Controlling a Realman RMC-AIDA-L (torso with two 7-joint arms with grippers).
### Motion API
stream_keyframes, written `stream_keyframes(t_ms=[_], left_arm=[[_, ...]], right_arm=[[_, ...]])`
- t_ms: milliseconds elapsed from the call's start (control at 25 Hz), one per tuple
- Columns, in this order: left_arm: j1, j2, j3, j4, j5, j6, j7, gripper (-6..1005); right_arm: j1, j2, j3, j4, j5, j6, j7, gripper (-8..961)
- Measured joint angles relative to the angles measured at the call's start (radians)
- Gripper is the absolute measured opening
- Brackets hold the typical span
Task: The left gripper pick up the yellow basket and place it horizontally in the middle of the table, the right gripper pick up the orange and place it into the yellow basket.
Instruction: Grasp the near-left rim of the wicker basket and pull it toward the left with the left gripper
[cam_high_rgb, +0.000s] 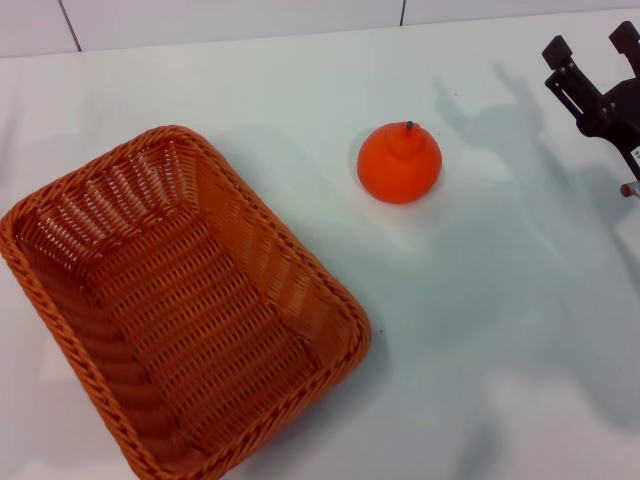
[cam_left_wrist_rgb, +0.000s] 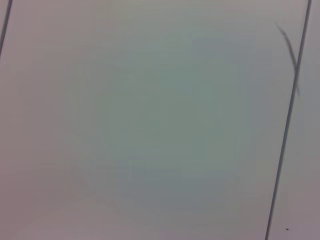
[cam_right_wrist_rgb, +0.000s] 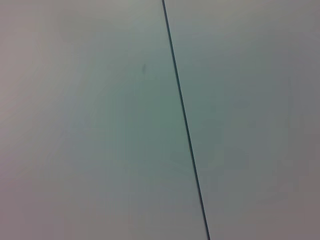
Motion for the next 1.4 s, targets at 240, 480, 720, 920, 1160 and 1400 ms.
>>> stream_keyframes(t_ms=[240,480,720,920,1160,1400], left_arm=[[-0.003,0.0,0.0,0.0,-0.002,0.0,0.0,870],[-0.005,0.0,0.0,0.0,-0.003,0.0,-0.001,868],[-0.006,0.0,0.0,0.0,-0.004,0.0,-0.001,869],[-0.009,0.0,0.0,0.0,-0.004,0.0,-0.001,870],[-0.014,0.005,0.007,0.014,-0.002,-0.001,-0.084,869],[-0.005,0.095,0.173,0.105,0.05,0.003,-0.552,865]], right_arm=[[0.0,0.0,0.0,0.0,0.0,0.0,0.0,944],[0.0,0.0,0.0,0.0,0.0,0.0,0.0,944],[0.002,0.0,0.0,0.0,0.0,0.0,0.0,944],[0.003,0.0,0.0,0.0,0.0,-0.001,0.0,944],[0.005,0.0,0.0,0.0,0.0,-0.001,0.0,944],[0.005,0.0,0.0,0.0,0.0,0.001,0.006,944]])
